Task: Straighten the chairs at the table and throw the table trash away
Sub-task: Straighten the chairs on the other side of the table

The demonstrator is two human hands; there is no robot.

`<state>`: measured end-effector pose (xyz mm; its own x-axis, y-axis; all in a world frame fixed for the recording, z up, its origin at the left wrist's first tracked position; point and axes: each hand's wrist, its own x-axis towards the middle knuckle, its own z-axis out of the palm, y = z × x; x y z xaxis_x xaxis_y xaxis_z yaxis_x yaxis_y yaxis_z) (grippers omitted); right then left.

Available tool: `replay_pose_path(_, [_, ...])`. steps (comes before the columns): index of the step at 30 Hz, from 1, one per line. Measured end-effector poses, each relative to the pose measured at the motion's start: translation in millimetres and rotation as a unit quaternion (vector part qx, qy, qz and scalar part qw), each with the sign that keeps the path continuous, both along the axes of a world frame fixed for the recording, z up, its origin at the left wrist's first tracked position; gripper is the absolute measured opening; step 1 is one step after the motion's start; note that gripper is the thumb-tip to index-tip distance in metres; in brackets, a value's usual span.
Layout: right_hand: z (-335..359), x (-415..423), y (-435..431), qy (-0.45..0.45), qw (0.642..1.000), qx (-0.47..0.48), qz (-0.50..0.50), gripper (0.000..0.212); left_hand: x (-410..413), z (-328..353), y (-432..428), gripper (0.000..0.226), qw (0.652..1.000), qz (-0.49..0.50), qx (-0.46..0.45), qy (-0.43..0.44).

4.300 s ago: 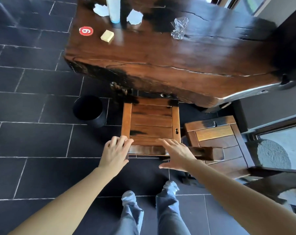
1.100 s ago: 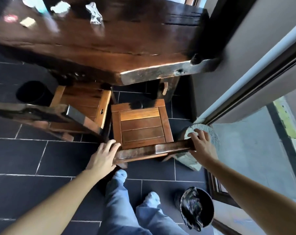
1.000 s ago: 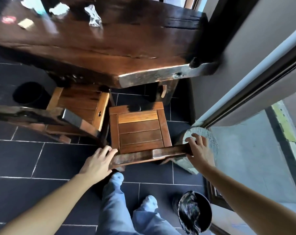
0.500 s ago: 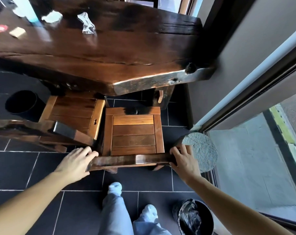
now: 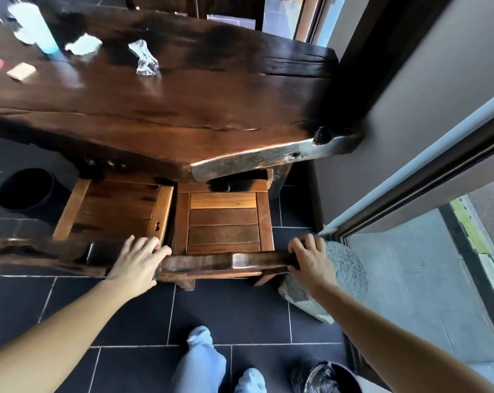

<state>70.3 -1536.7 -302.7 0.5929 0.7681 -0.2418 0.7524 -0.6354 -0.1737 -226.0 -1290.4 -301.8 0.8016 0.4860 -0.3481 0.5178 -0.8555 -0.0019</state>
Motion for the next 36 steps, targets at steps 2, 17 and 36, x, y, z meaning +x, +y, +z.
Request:
replay_pose_path(2, [-1.3, 1.0, 9.8, -0.01, 1.0, 0.007, -0.006, 0.036, 4.5, -1.0, 14.5, 0.075, 1.0, -0.014, 0.01, -0.018])
replay_pose_path(17, [2.0, 17.9, 79.6, -0.027, 0.999, 0.006, -0.044, 0.04, 44.0, 2.0, 92.4, 0.066, 0.999, 0.0, 0.02, -0.031])
replay_pose_path(36, [7.5, 12.3, 91.5, 0.014, 0.993, -0.04, -0.115, 0.053, 50.4, 3.0, 80.9, 0.057, 0.996, 0.077, 0.032, -0.036])
